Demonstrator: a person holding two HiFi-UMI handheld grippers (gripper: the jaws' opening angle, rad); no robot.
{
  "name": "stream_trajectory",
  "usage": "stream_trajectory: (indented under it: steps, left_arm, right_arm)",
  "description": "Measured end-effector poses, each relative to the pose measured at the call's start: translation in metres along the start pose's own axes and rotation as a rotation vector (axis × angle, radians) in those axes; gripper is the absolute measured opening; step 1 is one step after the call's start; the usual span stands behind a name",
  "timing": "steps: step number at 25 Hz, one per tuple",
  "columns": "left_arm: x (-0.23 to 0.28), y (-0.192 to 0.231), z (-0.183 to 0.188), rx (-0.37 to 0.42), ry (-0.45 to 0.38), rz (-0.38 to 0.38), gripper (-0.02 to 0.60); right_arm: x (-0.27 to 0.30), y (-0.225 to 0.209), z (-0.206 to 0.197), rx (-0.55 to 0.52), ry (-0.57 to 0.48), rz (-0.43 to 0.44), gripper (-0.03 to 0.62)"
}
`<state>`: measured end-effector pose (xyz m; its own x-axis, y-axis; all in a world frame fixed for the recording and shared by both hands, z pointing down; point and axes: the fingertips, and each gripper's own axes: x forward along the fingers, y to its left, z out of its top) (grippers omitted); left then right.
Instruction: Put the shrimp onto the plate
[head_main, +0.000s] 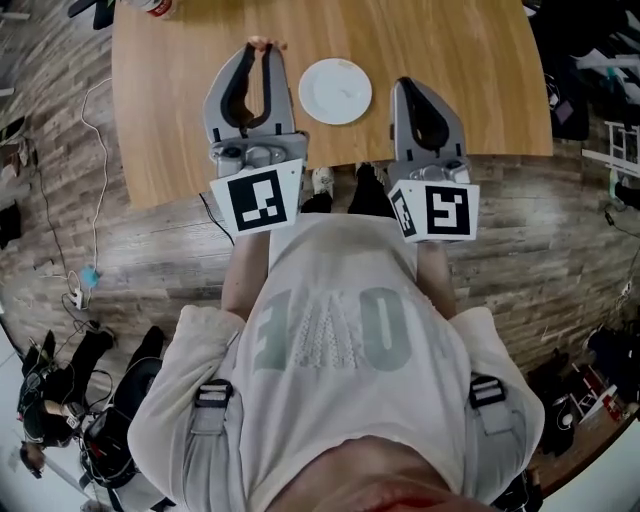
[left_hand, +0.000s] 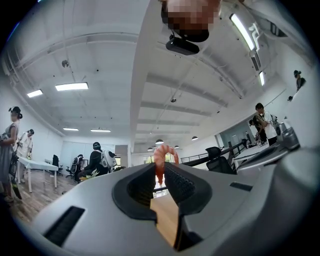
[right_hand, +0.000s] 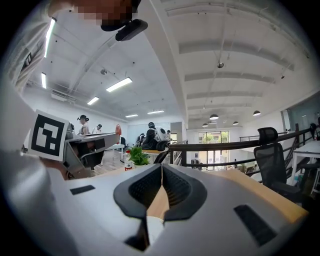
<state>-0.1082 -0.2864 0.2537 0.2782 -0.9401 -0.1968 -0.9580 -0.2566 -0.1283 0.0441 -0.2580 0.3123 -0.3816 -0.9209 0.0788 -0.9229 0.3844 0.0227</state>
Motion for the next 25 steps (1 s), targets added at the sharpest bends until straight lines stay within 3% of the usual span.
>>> stream_trajectory:
  steps: [6,13,19,25]
  left_arm:
    - [0.018,-0.014,-0.016,0.050,0.059,0.009,0.060]
    - [0.036,-0.027,-0.043,0.041,0.151,0.029,0.060]
    - [0.037,-0.035,-0.090,0.039,0.295,0.029,0.060]
    - [0.035,-0.048,-0.147,-0.013,0.476,0.008,0.059]
  right_arm:
    - [0.019,-0.013,0.003,0.007,-0.008,0.056,0.020]
    - [0.033,-0.036,-0.008,0.031,0.023,0.104,0.020]
    - [0.038,-0.041,-0.020,0.035,0.057,0.126,0.020]
    - [0.038,-0.043,-0.031,0.033,0.094,0.133,0.020]
